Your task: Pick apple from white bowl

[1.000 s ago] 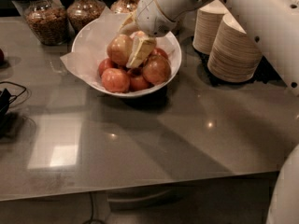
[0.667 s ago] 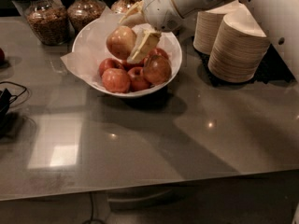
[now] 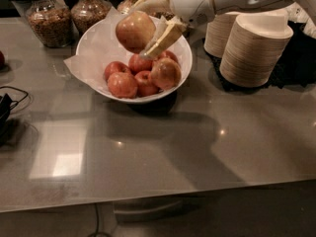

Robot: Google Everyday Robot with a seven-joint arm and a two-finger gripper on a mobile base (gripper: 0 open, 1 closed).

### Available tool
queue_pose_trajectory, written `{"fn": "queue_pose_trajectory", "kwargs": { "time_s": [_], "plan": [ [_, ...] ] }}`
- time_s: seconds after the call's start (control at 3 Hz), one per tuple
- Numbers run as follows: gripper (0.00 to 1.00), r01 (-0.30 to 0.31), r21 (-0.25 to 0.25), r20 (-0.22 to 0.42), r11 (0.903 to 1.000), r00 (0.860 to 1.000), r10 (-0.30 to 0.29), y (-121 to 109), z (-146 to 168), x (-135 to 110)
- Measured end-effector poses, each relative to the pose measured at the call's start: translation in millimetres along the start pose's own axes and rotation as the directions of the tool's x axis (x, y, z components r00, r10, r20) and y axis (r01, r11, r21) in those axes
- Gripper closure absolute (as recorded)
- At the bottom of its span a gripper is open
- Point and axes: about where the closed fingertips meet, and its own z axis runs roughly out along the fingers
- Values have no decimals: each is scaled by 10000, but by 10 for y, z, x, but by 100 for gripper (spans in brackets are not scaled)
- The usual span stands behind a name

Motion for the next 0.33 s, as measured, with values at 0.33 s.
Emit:
{"fn": "queue_pose_trajectory", "kwargs": {
  "time_s": [0.33],
  "plan": [
    [100, 2, -3, 0, 10000, 10000, -2, 0, 2, 0]
  ]
}}
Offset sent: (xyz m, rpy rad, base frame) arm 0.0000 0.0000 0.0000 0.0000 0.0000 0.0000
